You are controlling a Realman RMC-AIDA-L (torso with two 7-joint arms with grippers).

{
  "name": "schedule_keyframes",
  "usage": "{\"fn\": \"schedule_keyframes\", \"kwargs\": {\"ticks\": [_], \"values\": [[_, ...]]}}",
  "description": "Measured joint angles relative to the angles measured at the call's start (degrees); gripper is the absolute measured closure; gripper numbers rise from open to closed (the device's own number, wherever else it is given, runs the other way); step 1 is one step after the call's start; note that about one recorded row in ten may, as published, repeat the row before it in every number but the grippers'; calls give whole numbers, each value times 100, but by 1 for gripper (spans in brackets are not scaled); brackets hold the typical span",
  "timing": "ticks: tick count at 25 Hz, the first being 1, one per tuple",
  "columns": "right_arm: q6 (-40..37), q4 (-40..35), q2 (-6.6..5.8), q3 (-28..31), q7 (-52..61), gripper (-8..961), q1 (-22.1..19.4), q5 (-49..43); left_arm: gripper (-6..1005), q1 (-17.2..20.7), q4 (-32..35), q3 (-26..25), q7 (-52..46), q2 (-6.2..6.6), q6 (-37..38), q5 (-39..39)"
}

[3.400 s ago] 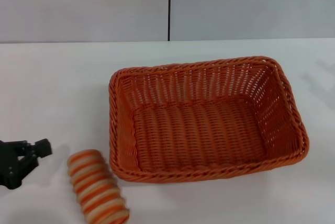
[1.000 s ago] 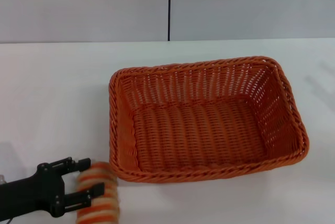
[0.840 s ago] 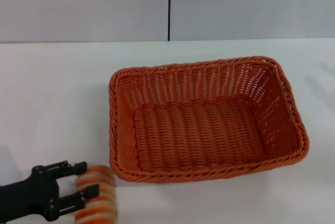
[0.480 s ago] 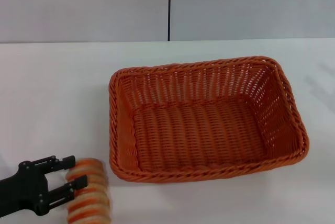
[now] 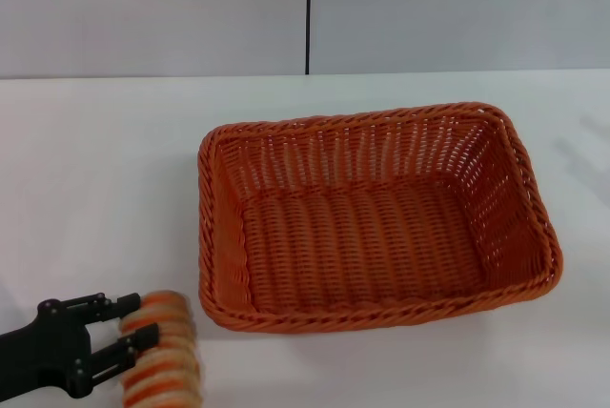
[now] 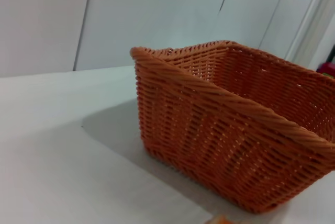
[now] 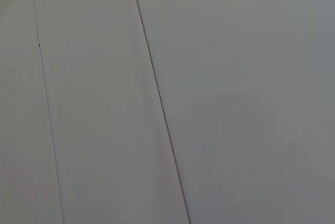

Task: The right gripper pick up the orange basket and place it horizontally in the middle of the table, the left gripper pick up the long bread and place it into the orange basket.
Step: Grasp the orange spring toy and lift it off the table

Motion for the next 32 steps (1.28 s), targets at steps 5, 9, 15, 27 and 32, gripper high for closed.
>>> {"fn": "schedule_keyframes", "kwargs": {"ticks": [5, 9, 15, 27, 32], "values": [[-1, 8, 0, 0, -1, 337, 5, 3, 555, -19, -5, 350, -7, 4, -21, -1], [-3, 9, 1, 0, -5, 337, 16, 3, 580, -48, -7, 501, -32, 6, -60, -2], [-3, 7, 1, 6, -15, 337, 8, 3, 625, -10, 29, 444, -11, -2, -43, -17], [4, 6, 1, 54, -11, 337, 1, 3, 702, 19, 109, 15, 7, 5, 164, -37], [8, 6, 1, 53, -9, 337, 2, 3, 727, 27, 307, -307, -13, 22, 327, -45]]}}
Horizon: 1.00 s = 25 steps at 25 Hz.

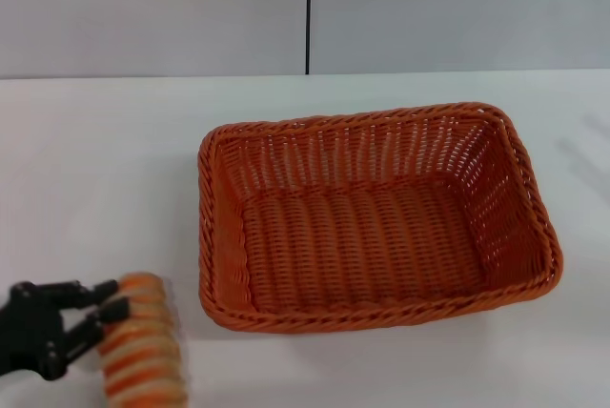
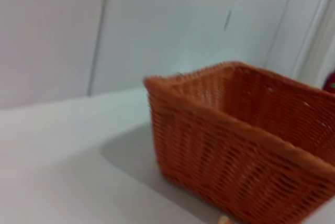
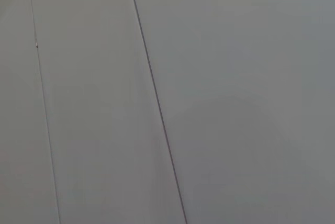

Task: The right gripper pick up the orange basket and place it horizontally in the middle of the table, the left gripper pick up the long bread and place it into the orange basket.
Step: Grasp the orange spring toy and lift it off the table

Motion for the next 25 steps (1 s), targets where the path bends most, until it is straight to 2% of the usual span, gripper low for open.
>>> {"fn": "schedule_keyframes", "kwargs": {"ticks": [5, 10, 12, 13, 15, 16, 17, 19, 20, 23, 25], "values": [[7, 0, 0, -1, 2, 337, 7, 3, 784, 5, 386, -634, -75, 1, 377, -4], [8, 1, 0, -1, 5, 337, 34, 12, 822, -115, 734, -1529, -245, 6, 912, -94], [8, 0, 0, -1, 6, 337, 52, 12, 842, -161, 825, -1633, -393, 6, 1083, -351], [8, 0, 0, -1, 6, 337, 52, 12, 851, -161, 825, -1633, -393, 6, 1083, -351], [8, 1, 6, -5, 8, 337, 86, 10, 871, -239, 896, -1594, -774, -13, 1263, -1041], [8, 1, 6, -5, 8, 337, 86, 10, 873, -239, 896, -1594, -774, -13, 1263, -1041], [7, 1, 10, -19, 9, 337, 103, 4, 874, -332, 875, -1422, -970, -43, 1308, -1456], [8, 2, 13, -30, 9, 337, 113, 2, 878, -390, 836, -1303, -1030, -64, 1313, -1615], [7, 11, 18, -39, 10, 337, 119, 1, 880, -547, 625, -1038, -1071, -85, 1270, -1841], [8, 25, 21, -44, 9, 337, 123, -1, 883, -745, 259, -850, -1045, -94, 1171, -1965], [10, 51, 21, -48, 10, 337, 130, -3, 883, -1121, -497, -759, -692, -96, 892, -2017]]}}
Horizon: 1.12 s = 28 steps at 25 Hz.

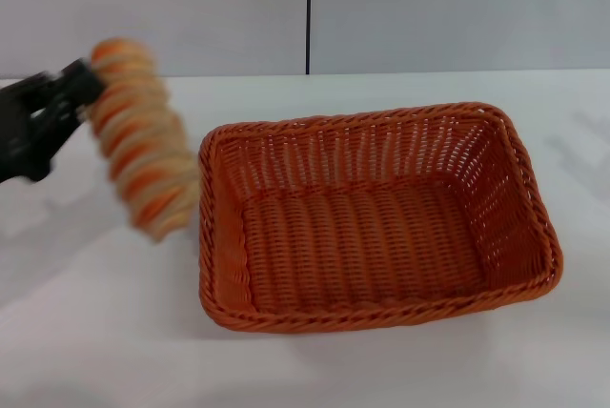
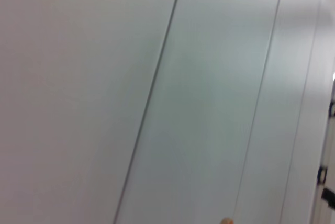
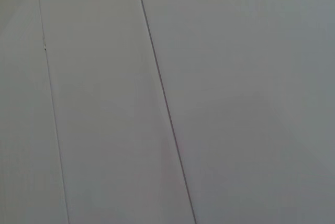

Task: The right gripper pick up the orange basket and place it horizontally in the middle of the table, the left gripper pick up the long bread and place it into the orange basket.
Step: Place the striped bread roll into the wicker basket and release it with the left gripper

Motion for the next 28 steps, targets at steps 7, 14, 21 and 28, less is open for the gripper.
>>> {"fn": "schedule_keyframes", "kwargs": {"ticks": [7, 14, 21, 28], "values": [[5, 88, -2, -1, -1, 337, 2, -4, 882, -605, -1272, 486, 970, 12, -792, 43], [6, 122, -20, 21, -23, 337, 0, -11, 894, -958, -1878, 1427, 1821, 6, -1195, 34], [6, 130, -92, 33, -36, 337, 101, -125, 780, -910, -2191, 1396, 1976, 12, -1658, -99], [6, 135, -166, 44, -43, 337, 196, -184, 563, -802, -2247, 1357, 2013, 36, -1604, -127]]}}
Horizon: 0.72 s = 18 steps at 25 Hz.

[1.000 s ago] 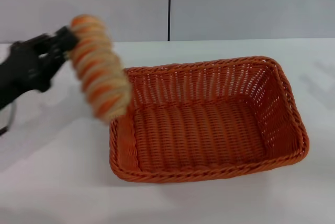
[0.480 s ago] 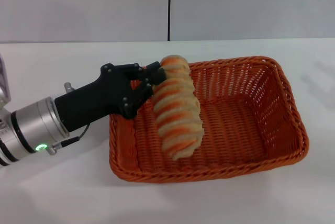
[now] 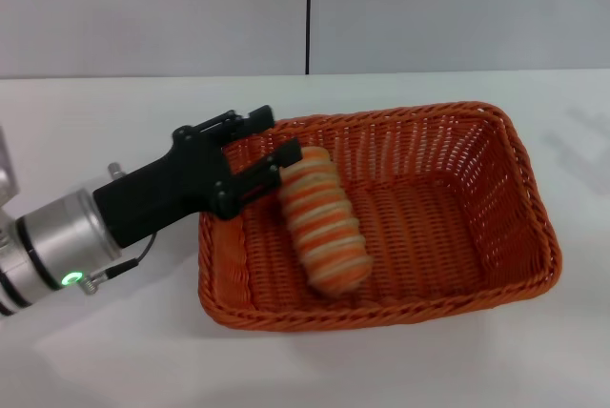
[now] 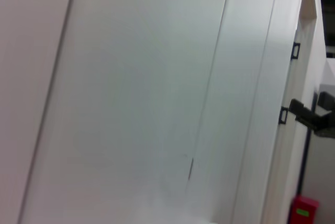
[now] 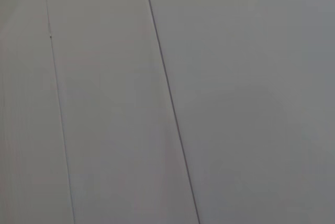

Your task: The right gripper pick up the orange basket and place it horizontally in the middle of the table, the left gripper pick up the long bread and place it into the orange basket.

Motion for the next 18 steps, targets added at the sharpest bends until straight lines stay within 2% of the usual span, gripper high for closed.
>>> {"fn": "schedule_keyframes", "kwargs": {"ticks": [3, 5, 8, 9, 11, 12, 13, 16, 17, 18], "values": [[-9, 0, -11, 31, -4, 337, 11, -53, 505, 65, 23, -14, 11, 12, 62, -14], [-15, 0, -15, 68, -5, 337, 15, -57, 466, 632, 441, -340, -16, 63, 470, -198], [-53, 2, 5, 172, -63, 337, 32, -57, 408, 744, 525, -459, -23, 61, 535, -257], [-64, 28, 16, 214, -135, 337, 35, -57, 389, 1279, 842, -1062, -19, 62, 776, -567], [-98, 133, 34, 349, -316, 337, 48, -53, 256, 1514, 958, -1322, -16, 61, 845, -698], [-154, 328, 71, 689, -488, 337, 96, -29, 189, 1771, 1031, -1665, -20, 60, 890, -868], [-154, 328, 71, 689, -488, 337, 96, -29, 183, 1771, 1031, -1665, -20, 60, 890, -868], [-301, 722, 118, 1415, -912, 337, 194, -24, 164, 2040, 1048, -2131, -2, 60, 895, -990], [-442, 1032, 148, 1828, -1386, 337, 229, -18, 157, 2100, 1048, -2243, 9, 60, 894, -1000], [-442, 1032, 148, 1828, -1386, 337, 229, -18, 151, 2155, 1045, -2398, 26, 60, 894, -1002]]}}
